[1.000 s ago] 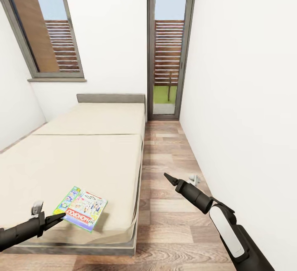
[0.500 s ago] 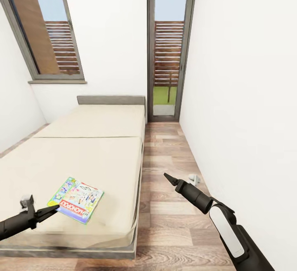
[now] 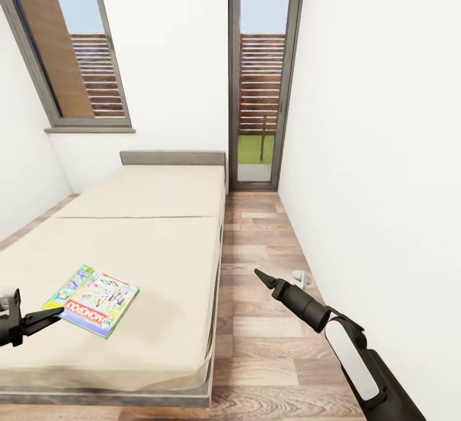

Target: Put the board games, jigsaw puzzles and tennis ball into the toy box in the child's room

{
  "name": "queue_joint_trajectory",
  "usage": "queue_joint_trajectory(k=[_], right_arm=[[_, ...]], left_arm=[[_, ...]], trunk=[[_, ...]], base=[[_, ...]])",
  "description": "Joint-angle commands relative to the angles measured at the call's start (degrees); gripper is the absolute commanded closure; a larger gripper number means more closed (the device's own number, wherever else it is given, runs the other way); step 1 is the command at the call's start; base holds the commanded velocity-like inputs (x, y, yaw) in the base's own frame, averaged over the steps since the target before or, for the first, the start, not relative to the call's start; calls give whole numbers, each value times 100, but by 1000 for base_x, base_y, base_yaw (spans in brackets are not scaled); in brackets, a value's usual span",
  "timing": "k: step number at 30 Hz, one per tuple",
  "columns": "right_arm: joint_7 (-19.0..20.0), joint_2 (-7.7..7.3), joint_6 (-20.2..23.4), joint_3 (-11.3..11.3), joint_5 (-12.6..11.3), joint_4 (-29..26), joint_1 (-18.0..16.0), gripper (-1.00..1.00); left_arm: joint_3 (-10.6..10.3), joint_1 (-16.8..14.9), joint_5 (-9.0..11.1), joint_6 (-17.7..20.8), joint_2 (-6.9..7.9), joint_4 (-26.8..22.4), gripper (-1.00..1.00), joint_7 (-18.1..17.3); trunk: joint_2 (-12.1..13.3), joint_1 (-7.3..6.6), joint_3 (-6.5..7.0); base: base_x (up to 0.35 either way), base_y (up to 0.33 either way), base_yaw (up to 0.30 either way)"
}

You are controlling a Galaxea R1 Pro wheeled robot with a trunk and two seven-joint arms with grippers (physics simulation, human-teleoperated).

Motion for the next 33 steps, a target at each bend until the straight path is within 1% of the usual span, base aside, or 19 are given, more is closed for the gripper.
queue_joint_trajectory(k=[1, 5, 9, 12, 15, 20, 23, 25, 26, 27, 28, 30, 32, 33], right_arm=[[-4, -4, 26, 2, -42, -1, -3, -100], [-4, -4, 26, -2, -42, 4, -3, -100], [-10, -2, 21, -2, -47, 2, -3, -100], [-12, 39, 4, -11, -55, -11, -3, -100], [-17, 122, -151, -15, -57, -36, -3, -100], [-19, 132, -175, -3, -59, -34, -3, -100], [-34, 131, -117, 0, -70, -49, -3, -100], [-130, 134, -41, -7, -72, -48, -3, -100], [-248, 134, 10, -10, -65, -48, -3, -100], [-504, 126, 94, -27, -70, -49, -3, -100], [-672, 97, 151, -35, -84, -52, -3, -100], [-837, 58, 244, -57, -112, -55, -3, -100], [-801, 46, 273, -90, -119, -61, -3, -100], [-753, 63, 266, -103, -113, -63, -3, -100]], left_arm=[[-1, -2, -22, 69, 2, -31, 100, -27], [-19, 1, -20, 95, 4, -146, 100, -27], [-23, 1, -19, 92, 9, -170, 100, -27], [-23, -2, -19, 94, 9, -174, 100, -27], [-23, -2, -19, 97, 9, -179, 100, -27], [-23, -1, -19, 94, 10, -181, 100, -27], [-23, 0, -19, 92, 9, -180, 100, -27], [-23, -1, -19, 91, 9, -181, 100, -27], [-23, -2, -19, 91, 9, -182, 100, -27], [-24, 0, -19, 91, 7, -180, 100, -27], [-24, 1, -19, 91, 8, -180, 100, -27], [-24, -2, -19, 95, 9, -179, 100, -27], [-23, 0, -19, 95, 8, -180, 100, -27], [-23, 1, -19, 93, 5, -181, 100, -27]], trunk=[[39, -23, 13], [200, -111, 85], [360, -199, 156], [480, -265, 210], [601, -331, 264], [801, -441, 354], [922, -506, 408], [1002, -550, 444], [1042, -572, 462], [1082, -594, 480], [1122, -616, 498], [1202, -660, 533], [1282, -704, 569], [1323, -726, 587]], base=[[0, 0, 0], [-18, 0, 0], [-217, 0, 0], [-115, 0, 0], [-23, 0, 0], [-1, 0, 0], [0, 0, 0], [0, 0, 0], [0, 0, 0], [0, 0, 0], [0, 0, 0], [0, 0, 0], [0, 0, 0], [0, 0, 0]])
